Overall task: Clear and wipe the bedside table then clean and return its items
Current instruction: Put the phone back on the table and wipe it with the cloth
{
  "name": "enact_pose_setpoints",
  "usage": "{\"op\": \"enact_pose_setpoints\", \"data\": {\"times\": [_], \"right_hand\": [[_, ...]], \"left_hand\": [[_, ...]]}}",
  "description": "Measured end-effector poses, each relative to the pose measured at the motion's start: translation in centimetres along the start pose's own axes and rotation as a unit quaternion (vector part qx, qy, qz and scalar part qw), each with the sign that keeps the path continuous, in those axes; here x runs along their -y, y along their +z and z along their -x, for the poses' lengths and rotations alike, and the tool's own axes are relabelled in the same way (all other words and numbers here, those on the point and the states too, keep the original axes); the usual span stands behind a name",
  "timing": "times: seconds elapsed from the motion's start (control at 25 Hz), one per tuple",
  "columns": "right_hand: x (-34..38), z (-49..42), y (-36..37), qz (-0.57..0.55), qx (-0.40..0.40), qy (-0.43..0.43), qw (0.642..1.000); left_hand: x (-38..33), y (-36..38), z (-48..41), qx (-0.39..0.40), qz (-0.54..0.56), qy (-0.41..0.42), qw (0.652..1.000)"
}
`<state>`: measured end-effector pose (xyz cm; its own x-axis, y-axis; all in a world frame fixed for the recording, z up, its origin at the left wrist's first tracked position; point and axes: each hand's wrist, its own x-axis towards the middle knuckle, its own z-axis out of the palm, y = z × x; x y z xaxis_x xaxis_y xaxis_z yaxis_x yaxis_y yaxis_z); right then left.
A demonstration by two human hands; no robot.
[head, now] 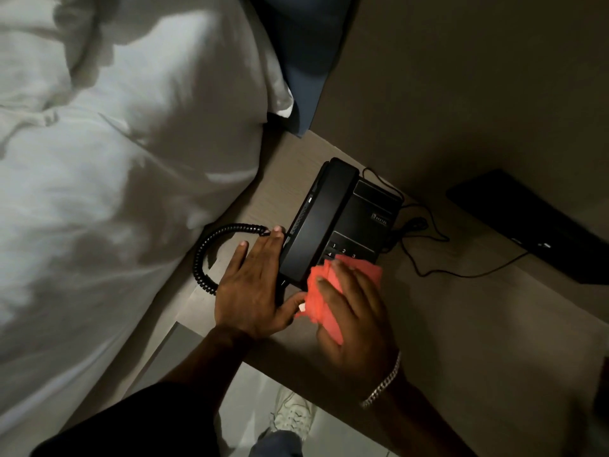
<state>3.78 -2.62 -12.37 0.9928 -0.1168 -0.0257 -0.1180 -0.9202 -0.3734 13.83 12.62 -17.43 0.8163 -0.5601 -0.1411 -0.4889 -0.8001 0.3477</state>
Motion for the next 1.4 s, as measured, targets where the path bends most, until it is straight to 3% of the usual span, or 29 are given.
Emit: {"op": "enact_pose_setpoints", "data": {"times": [0.08,0.16,0.36,0.6,0.88,1.04,1.16,1.28,1.4], "right_hand": [[-0.7,-2.8,-1.7,-0.054,-0.048,-0.031,0.997],[-0.8,-7.9,-3.2,-0.098,-0.110,-0.005,0.989],[0.3,-15.3,-3.2,-0.045,-0.005,0.081,0.996],[2.7,-11.0,-0.9,0.033,-0.034,0.123,0.991],[4.5,-5.7,-0.4,-0.011,0.028,0.078,0.996],[5.1,-4.0,-0.3,0.024,0.092,0.056,0.994],[6.0,-2.3,-0.2,0.071,0.138,0.038,0.987],[7.5,-0.3,-0.6,0.016,0.113,0.033,0.993],[9.7,0.7,-0.5,-0.028,0.012,0.013,0.999]], "left_hand": [[0.0,0.1,-0.1,-0.004,-0.005,0.000,1.000],[0.1,0.2,-0.2,-0.009,-0.004,0.002,1.000],[0.0,0.1,-0.1,-0.029,0.006,0.004,1.000],[0.1,0.2,-0.1,-0.037,0.009,0.009,0.999],[0.3,0.4,0.2,-0.093,0.062,-0.009,0.994],[0.5,-0.7,1.3,-0.064,0.112,0.021,0.991],[0.9,-3.6,3.5,-0.046,0.221,0.061,0.972],[1.9,-6.4,7.0,-0.088,0.277,0.030,0.956],[3.0,-9.0,10.8,-0.185,0.280,-0.044,0.941]]}}
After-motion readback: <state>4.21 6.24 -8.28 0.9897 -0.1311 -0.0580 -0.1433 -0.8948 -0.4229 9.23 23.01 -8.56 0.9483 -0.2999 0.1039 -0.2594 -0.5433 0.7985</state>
